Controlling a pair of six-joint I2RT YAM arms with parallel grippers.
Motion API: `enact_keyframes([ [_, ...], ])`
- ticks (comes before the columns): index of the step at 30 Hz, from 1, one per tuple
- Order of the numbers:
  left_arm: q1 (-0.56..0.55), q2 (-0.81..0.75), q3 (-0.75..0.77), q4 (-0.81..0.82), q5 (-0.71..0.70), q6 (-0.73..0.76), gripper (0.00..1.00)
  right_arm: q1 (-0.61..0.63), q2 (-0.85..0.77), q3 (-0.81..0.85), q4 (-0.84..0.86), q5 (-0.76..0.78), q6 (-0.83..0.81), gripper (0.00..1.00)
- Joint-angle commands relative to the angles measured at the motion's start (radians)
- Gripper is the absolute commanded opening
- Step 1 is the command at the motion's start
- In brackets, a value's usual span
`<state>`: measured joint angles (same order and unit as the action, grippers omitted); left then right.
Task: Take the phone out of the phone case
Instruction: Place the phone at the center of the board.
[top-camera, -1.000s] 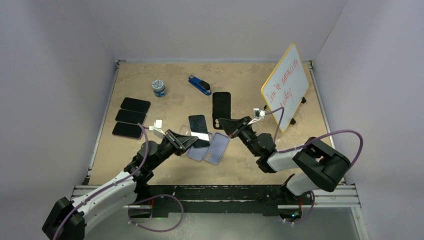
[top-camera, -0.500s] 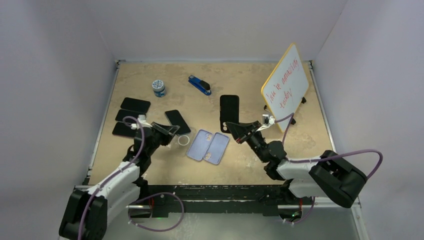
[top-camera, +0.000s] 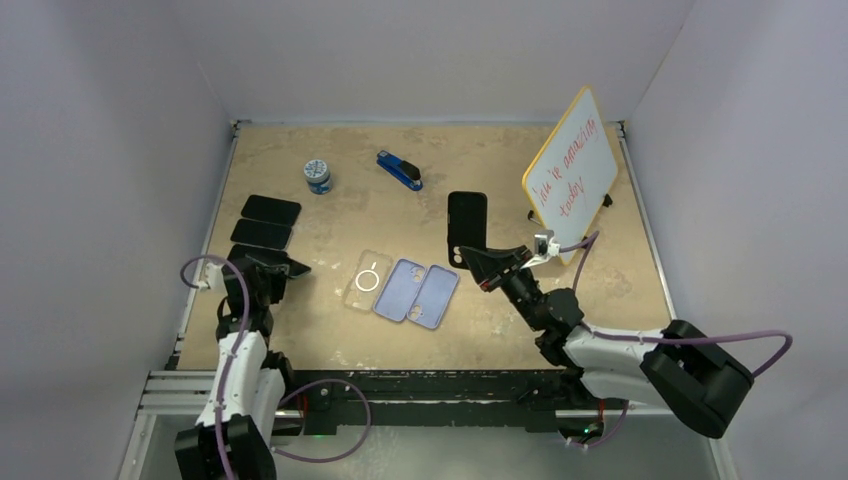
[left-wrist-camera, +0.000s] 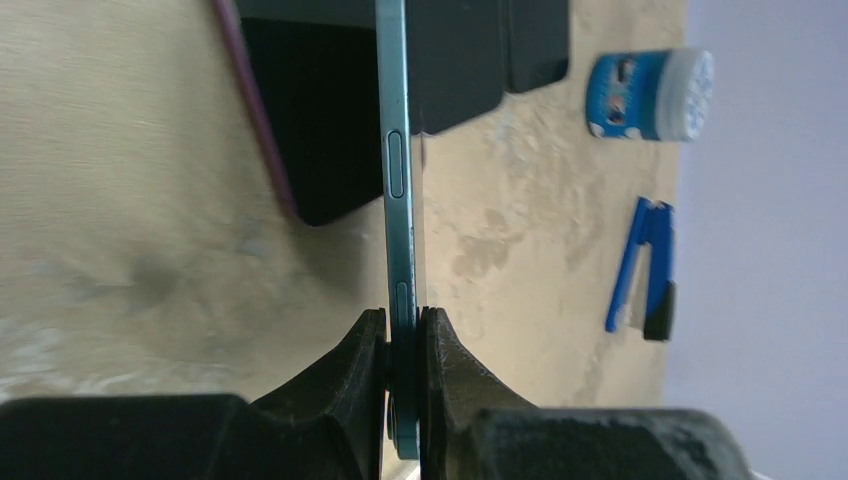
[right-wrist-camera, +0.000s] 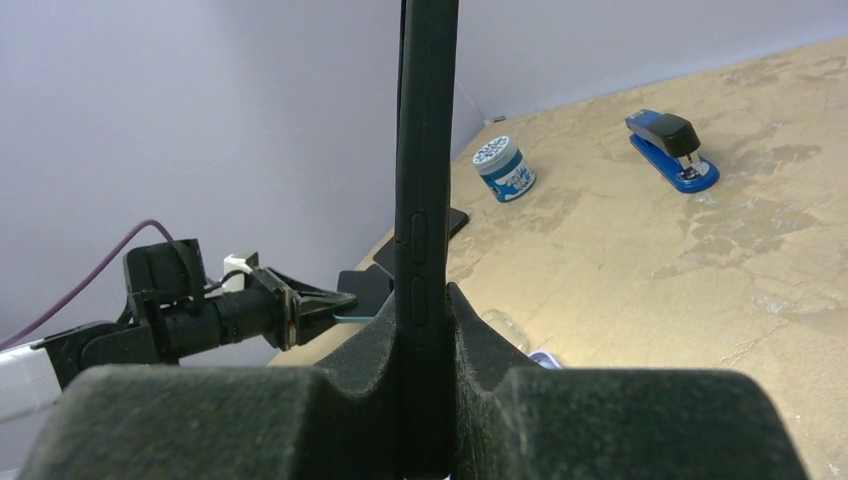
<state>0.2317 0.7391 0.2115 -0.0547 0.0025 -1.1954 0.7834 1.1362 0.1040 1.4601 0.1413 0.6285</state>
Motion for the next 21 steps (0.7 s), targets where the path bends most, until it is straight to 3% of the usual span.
enact_keyframes([
  [1,0.047,-0.056,0.098,-0.125,-0.109,0.045,0.0,-0.001,-0.052,-0.001,-0.009,0.023,-0.038,0.0],
  [7,0.063,-0.149,0.187,-0.345,-0.331,0.073,0.0,-0.003,-0.08,-0.009,-0.022,0.026,-0.031,0.0],
  [10,0.068,-0.136,0.178,-0.391,-0.353,0.065,0.0,-0.003,-0.087,-0.016,-0.013,0.025,-0.019,0.0],
  [21,0.121,-0.039,0.142,-0.316,-0.323,0.071,0.0,-0.003,-0.144,-0.027,-0.027,0.007,-0.007,0.0],
])
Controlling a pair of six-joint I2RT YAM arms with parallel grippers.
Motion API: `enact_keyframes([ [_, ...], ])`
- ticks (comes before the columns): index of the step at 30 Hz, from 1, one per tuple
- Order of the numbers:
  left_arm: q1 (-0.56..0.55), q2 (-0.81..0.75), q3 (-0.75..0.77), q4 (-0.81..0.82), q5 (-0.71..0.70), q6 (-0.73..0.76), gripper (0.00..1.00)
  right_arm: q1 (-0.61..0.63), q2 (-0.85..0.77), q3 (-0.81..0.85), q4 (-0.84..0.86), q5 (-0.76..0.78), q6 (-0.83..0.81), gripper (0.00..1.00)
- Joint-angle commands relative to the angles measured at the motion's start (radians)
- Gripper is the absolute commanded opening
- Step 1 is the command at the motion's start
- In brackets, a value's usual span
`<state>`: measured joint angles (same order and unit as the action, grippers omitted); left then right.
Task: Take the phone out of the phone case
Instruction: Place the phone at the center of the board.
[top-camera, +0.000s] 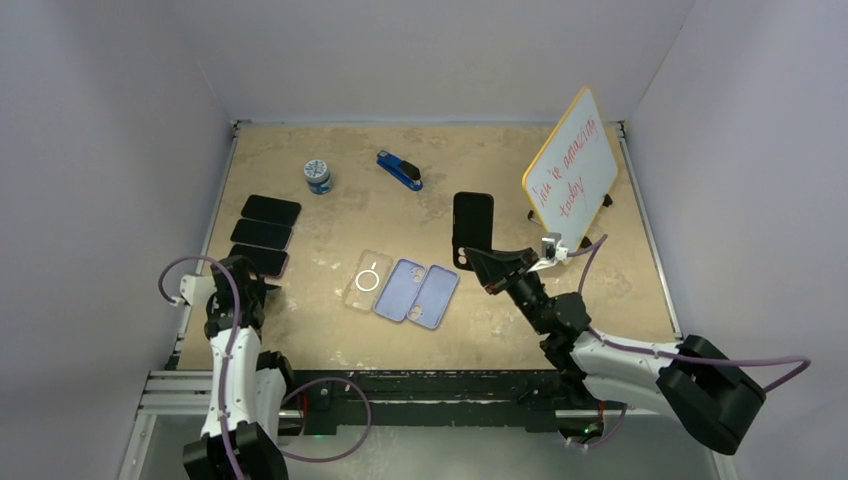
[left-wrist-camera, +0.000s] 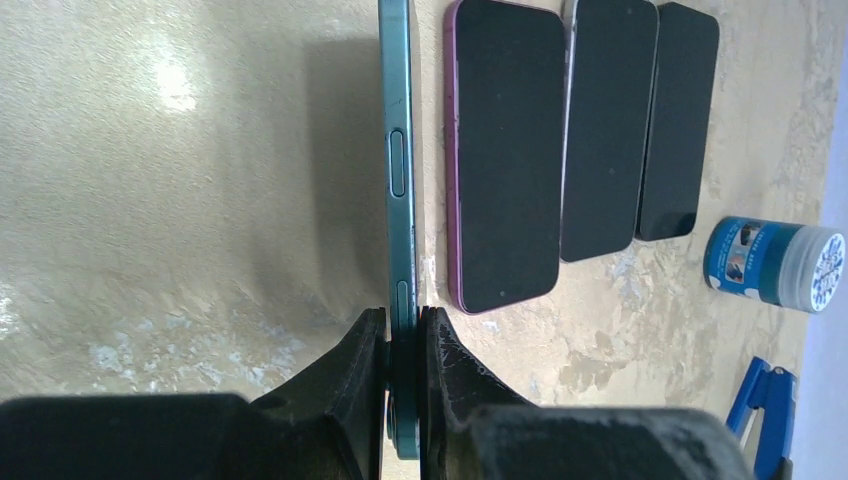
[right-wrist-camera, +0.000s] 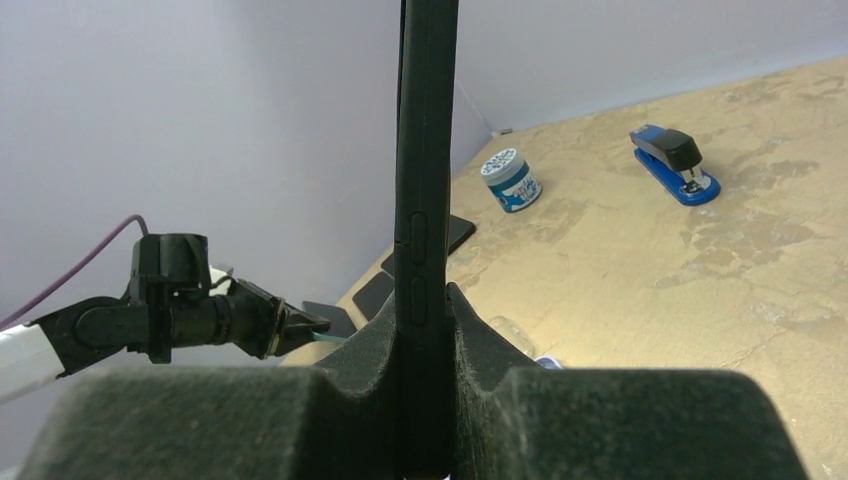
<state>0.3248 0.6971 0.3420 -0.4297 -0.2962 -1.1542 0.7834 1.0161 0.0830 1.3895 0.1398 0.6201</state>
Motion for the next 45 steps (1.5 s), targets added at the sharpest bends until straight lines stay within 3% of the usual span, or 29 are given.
enact_keyframes([
  [1,0.037,0.006,0.006,0.059,-0.022,0.028,0.0,-0.003,-0.027,-0.007,0.043,0.008,0.002,0.0],
  [6,0.099,0.031,-0.053,0.127,0.074,0.015,0.0,-0.003,-0.033,-0.008,0.043,0.001,0.007,0.0],
  [15,0.15,0.061,-0.088,0.187,0.112,0.021,0.13,-0.002,-0.057,-0.01,0.034,0.0,0.003,0.0],
  [18,0.152,0.063,-0.089,0.174,0.107,0.018,0.23,-0.003,-0.059,-0.008,0.031,-0.003,0.001,0.0],
  [23,0.152,0.063,-0.09,0.147,0.091,0.016,0.52,-0.003,-0.063,-0.006,0.03,-0.009,-0.001,0.0],
  [34,0.152,0.076,-0.007,0.036,0.047,0.081,0.7,-0.003,-0.091,0.007,-0.014,-0.017,-0.005,0.0],
  [40,0.153,0.051,0.106,-0.096,0.051,0.217,0.75,-0.002,-0.176,0.066,-0.246,-0.009,-0.005,0.0],
  [45,0.102,0.005,0.215,-0.149,0.077,0.334,0.77,-0.003,-0.303,0.142,-0.667,0.029,0.038,0.0],
])
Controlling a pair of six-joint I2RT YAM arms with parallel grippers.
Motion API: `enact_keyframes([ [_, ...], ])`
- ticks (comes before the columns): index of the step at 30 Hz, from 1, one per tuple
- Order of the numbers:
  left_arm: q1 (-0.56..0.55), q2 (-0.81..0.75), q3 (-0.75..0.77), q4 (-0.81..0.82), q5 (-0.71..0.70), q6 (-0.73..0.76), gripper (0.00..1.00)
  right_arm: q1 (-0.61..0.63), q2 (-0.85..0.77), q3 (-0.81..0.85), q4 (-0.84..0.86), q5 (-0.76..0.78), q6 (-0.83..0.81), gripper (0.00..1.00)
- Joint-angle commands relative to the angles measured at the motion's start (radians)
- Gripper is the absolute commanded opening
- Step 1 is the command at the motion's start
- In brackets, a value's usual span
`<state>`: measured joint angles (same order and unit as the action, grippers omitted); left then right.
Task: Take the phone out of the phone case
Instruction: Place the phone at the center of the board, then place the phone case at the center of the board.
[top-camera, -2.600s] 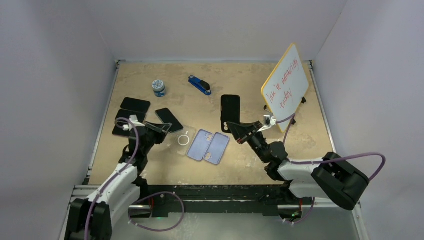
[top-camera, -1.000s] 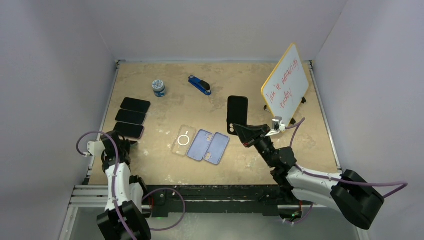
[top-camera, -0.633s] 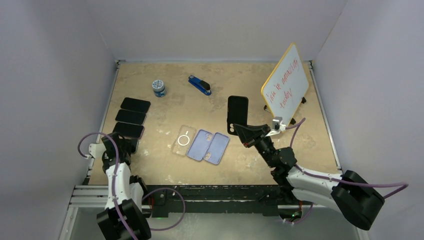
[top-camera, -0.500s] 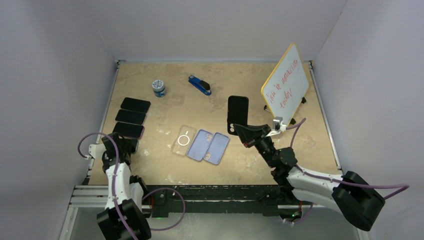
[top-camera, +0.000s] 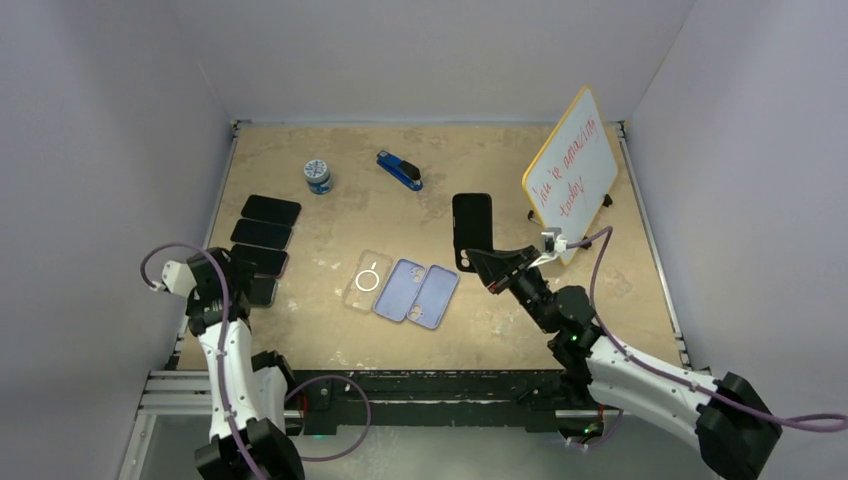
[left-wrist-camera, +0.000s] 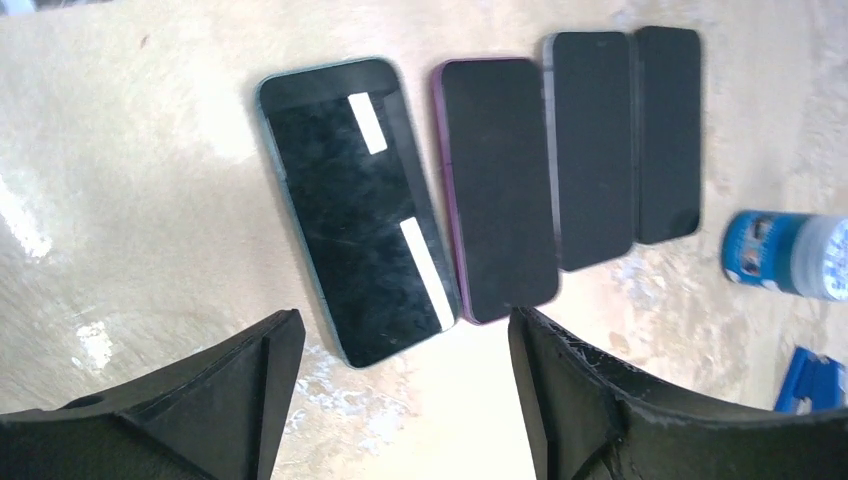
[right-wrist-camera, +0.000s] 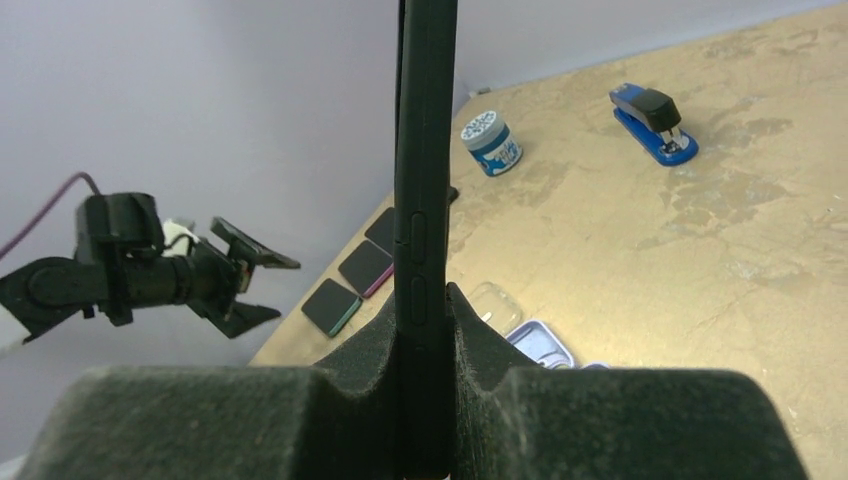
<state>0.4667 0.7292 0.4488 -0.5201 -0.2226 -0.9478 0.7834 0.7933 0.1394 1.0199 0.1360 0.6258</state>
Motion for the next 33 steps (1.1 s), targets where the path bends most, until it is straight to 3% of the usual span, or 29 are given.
enact_keyframes([
  [1,-0.07,-0.033,0.128,-0.059,0.001,0.142,0.79,-0.002,-0.098,0.087,-0.349,0.047,0.049,0.0],
  [10,-0.356,-0.056,0.336,-0.027,0.027,0.387,0.84,0.013,-0.142,0.109,-0.658,0.1,0.214,0.0],
  [19,-0.679,-0.195,0.441,-0.066,-0.085,0.595,0.84,0.029,-0.024,0.155,-0.854,0.116,0.472,0.0],
  [25,-0.734,-0.323,0.389,-0.045,-0.122,0.614,0.85,0.031,-0.023,0.185,-1.015,0.156,0.566,0.0],
  [30,-0.775,-0.37,0.326,-0.019,-0.173,0.62,0.85,0.031,0.012,0.154,-1.068,0.098,0.63,0.0],
  [33,-0.789,-0.378,0.316,-0.005,-0.183,0.627,0.85,0.03,0.02,0.134,-1.081,0.07,0.657,0.08],
])
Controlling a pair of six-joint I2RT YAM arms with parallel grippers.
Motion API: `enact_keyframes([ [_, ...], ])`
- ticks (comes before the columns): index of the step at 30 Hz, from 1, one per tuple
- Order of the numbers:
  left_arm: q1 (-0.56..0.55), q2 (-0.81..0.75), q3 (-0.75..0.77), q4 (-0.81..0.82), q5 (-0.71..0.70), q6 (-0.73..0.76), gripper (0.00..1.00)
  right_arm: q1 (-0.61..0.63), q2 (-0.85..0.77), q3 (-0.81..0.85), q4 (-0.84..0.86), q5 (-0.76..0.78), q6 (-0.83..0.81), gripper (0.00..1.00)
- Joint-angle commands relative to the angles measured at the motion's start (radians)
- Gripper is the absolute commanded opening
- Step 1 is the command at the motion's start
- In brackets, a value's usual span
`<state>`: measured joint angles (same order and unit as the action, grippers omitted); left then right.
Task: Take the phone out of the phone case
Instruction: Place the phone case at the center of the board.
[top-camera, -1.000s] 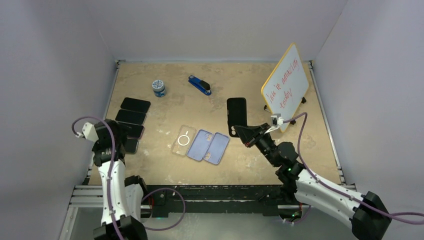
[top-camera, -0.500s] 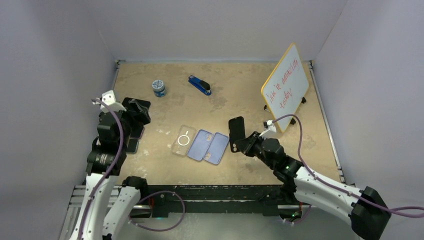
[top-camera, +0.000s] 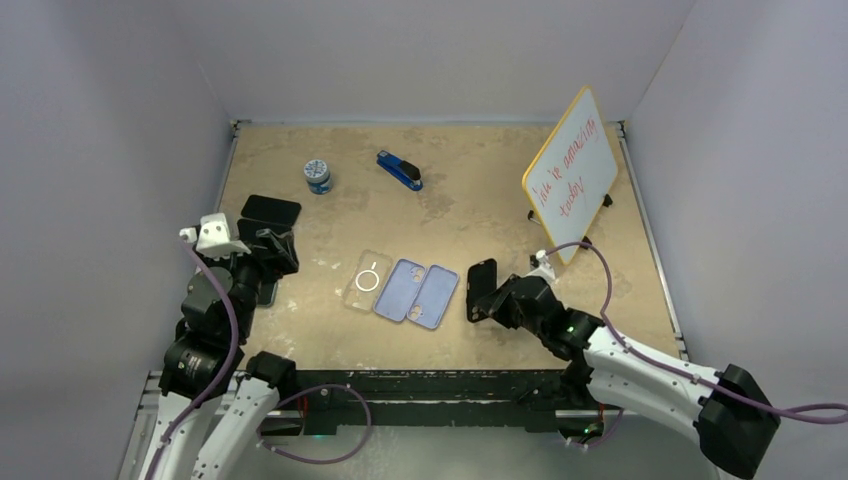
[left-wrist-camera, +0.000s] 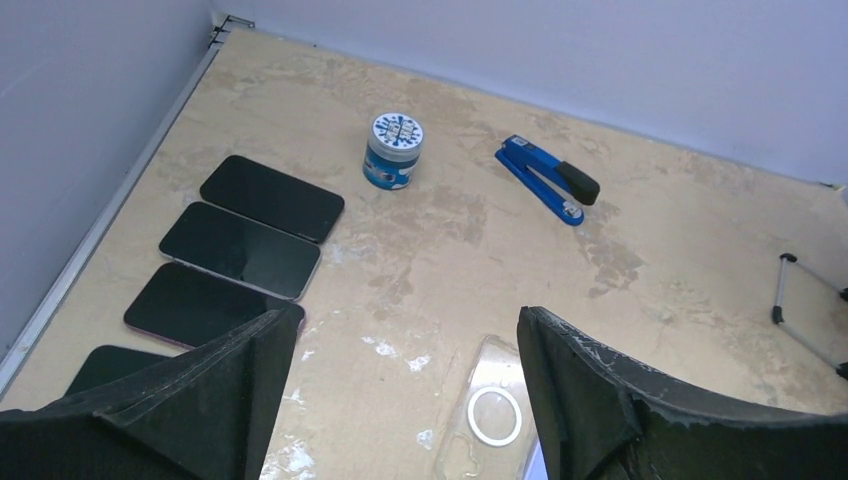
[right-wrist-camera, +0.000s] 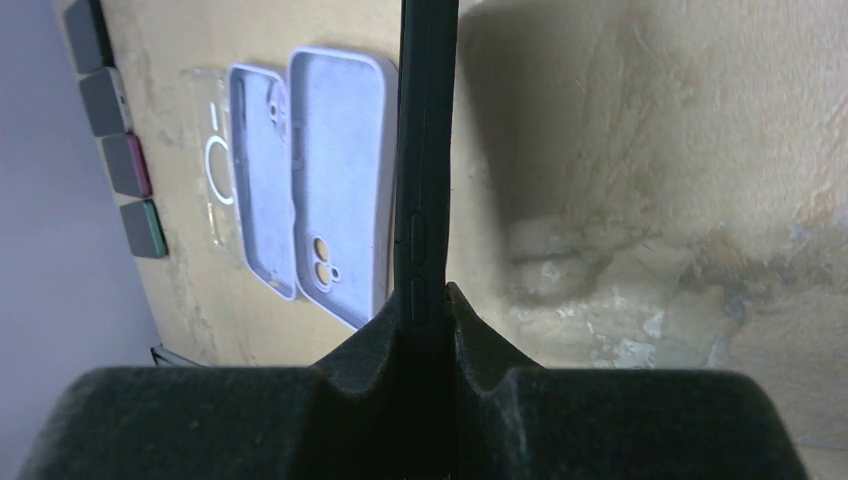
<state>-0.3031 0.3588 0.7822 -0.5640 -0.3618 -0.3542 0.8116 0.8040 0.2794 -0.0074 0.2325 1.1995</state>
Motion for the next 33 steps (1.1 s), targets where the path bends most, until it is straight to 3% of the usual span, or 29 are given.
enact_keyframes([
  [1,-0.024,-0.011,-0.018,0.041,-0.048,0.036,0.85,0.003,0.011,-0.004,-0.06,-0.029,0.079,0.15],
  [7,-0.043,-0.02,-0.023,0.041,-0.07,0.043,0.85,0.002,0.089,0.089,-0.134,-0.071,-0.062,0.56],
  [12,-0.056,-0.026,-0.024,0.044,-0.082,0.046,0.85,0.002,0.163,0.155,-0.234,-0.118,-0.145,0.74],
  [17,-0.067,-0.032,-0.027,0.044,-0.088,0.049,0.85,0.0,0.192,0.21,-0.326,-0.036,-0.23,0.89],
  [24,-0.074,-0.041,-0.031,0.043,-0.088,0.052,0.85,-0.023,0.292,0.274,-0.324,-0.003,-0.363,0.99],
  [33,-0.076,-0.048,-0.032,0.041,-0.081,0.052,0.85,-0.022,0.456,0.375,-0.211,-0.18,-0.474,0.99],
])
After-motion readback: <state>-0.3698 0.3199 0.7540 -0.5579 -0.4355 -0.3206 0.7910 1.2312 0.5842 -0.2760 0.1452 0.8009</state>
